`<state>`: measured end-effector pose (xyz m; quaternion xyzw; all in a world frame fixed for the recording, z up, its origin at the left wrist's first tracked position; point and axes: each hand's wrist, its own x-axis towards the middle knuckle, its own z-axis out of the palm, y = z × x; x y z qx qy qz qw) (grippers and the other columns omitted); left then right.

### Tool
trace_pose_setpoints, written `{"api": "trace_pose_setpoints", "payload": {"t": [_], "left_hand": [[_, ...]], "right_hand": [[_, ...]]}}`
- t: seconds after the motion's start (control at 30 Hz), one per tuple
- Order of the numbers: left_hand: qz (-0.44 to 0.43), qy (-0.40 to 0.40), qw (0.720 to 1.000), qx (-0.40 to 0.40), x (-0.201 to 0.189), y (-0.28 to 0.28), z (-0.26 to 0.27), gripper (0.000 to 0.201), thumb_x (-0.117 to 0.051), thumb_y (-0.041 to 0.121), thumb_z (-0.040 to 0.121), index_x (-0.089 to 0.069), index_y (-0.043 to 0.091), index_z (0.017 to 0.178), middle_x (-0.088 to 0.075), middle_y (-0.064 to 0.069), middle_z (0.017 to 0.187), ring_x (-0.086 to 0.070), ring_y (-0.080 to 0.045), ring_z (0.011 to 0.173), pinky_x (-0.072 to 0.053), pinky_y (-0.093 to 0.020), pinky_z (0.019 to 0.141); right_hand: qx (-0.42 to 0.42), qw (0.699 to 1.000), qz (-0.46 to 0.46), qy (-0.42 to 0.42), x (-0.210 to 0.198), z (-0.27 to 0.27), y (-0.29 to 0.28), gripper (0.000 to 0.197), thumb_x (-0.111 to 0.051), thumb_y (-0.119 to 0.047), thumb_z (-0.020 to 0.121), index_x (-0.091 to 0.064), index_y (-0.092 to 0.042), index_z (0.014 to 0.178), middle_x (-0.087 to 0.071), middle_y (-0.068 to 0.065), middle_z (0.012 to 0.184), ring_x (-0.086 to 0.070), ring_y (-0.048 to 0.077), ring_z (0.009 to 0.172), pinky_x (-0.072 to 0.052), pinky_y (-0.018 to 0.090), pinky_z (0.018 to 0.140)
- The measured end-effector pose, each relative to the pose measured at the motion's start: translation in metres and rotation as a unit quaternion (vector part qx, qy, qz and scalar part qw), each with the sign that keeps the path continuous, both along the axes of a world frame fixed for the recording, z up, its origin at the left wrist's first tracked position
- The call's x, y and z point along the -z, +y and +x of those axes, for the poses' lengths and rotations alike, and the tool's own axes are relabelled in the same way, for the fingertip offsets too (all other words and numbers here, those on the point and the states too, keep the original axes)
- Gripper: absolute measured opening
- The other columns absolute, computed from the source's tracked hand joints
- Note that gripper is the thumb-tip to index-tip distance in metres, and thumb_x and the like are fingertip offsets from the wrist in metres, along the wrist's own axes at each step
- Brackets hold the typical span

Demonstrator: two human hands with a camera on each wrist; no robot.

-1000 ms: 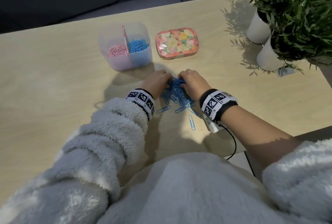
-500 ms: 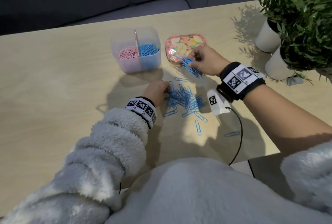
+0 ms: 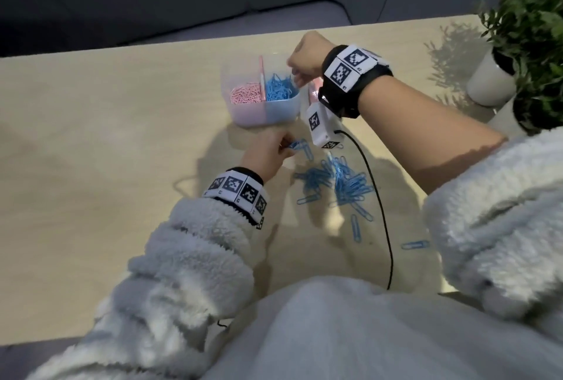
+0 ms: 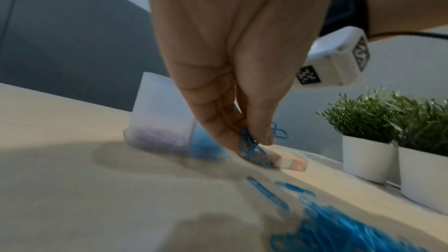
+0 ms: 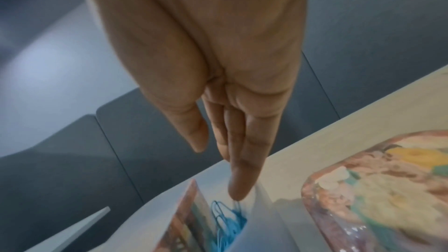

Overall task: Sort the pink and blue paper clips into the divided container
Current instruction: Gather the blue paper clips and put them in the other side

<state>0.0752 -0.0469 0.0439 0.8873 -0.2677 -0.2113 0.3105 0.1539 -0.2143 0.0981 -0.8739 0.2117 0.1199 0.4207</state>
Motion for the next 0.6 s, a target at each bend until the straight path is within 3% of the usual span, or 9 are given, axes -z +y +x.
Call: {"api": "trace_pose_setpoints", "payload": {"t": [0.1,0.17,0.23,0.3,0.37,0.47,0.53,0.6], "left_hand": [[-0.031,-0.023,0.999,-0.024,-0.017,-0.009,0.017,0.018,-0.061,0.008,0.085,-0.062,0.001,0.102,-0.066,-0.016,0.104,-0.06,-0.027,0.093,-0.045,-0.032,0.084],[-0.047,-0.04,0.997,-0.05,-0.027,-0.018,0.034,0.017,-0.06,0.006,0.084,-0.063,0.003,0.101,-0.067,-0.015,0.103,-0.061,-0.027,0.095,-0.047,-0.032,0.088],[-0.058,-0.053,0.992,-0.095,-0.035,-0.029,0.053,0.018,-0.059,0.004,0.082,-0.063,0.002,0.099,-0.064,-0.015,0.094,-0.06,-0.026,0.092,-0.046,-0.031,0.086],[-0.039,-0.048,0.988,-0.143,-0.043,-0.041,0.072,0.019,-0.058,0.004,0.081,-0.063,0.003,0.099,-0.062,-0.014,0.094,-0.06,-0.028,0.095,-0.047,-0.033,0.087],[0.037,-0.065,0.988,-0.134,-0.047,-0.051,0.087,0.019,-0.06,0.006,0.082,-0.065,0.003,0.101,-0.066,-0.016,0.106,-0.06,-0.031,0.104,-0.046,-0.034,0.089],[0.133,-0.085,0.986,-0.06,-0.046,-0.059,0.096,0.026,-0.068,0.01,0.079,-0.064,0.001,0.103,-0.066,-0.018,0.111,-0.06,-0.032,0.106,-0.047,-0.036,0.09],[0.155,-0.108,0.982,-0.028,-0.046,-0.062,0.09,0.021,-0.069,0.013,0.079,-0.063,0.004,0.098,-0.063,-0.02,0.102,-0.059,-0.034,0.097,-0.046,-0.036,0.085],[0.127,-0.169,0.977,-0.003,-0.044,-0.061,0.074,0.014,-0.06,0.01,0.084,-0.063,0.003,0.095,-0.061,-0.022,0.097,-0.056,-0.035,0.094,-0.043,-0.037,0.085]], "right_hand": [[0.052,0.995,0.06,-0.053,-0.007,-0.021,-0.004,0.022,-0.045,-0.004,0.09,-0.061,0.004,0.104,-0.063,0.022,0.1,-0.062,0.017,0.061,-0.059,0.029,0.063],[0.084,0.985,0.12,-0.091,-0.011,-0.051,-0.011,0.018,-0.046,-0.003,0.091,-0.06,-0.002,0.081,-0.06,0.018,0.084,-0.058,0.01,0.046,-0.055,0.025,0.056],[0.083,0.981,0.148,-0.091,-0.007,-0.088,-0.023,0.021,-0.048,-0.004,0.092,-0.056,-0.007,0.073,-0.058,0.012,0.072,-0.053,0.002,0.037,-0.049,0.018,0.046],[0.055,0.99,0.116,-0.059,0.001,-0.129,-0.037,0.015,-0.049,-0.005,0.093,-0.06,-0.001,0.083,-0.058,0.01,0.07,-0.054,-0.001,0.038,-0.048,0.014,0.046],[0.024,0.999,0.031,-0.027,0.012,-0.171,-0.055,0.013,-0.052,-0.003,0.09,-0.062,0.004,0.093,-0.061,0.014,0.077,-0.054,-0.003,0.044,-0.047,0.014,0.05],[-0.024,0.994,-0.102,0.043,0.026,-0.228,-0.076,0.008,-0.06,-0.001,0.079,-0.066,0.0,0.084,-0.068,0.015,0.079,-0.058,0.013,0.063,-0.048,0.026,0.067],[-0.02,0.992,-0.094,0.08,0.032,-0.26,-0.08,0.009,-0.062,0.003,0.072,-0.067,-0.001,0.078,-0.065,0.005,0.067,-0.054,0.0,0.055,-0.044,0.012,0.059],[-0.011,0.993,-0.06,0.1,0.039,-0.287,-0.08,0.01,-0.064,0.008,0.069,-0.067,0.0,0.073,-0.058,-0.007,0.06,-0.053,-0.008,0.049,-0.039,0.005,0.053]]}}
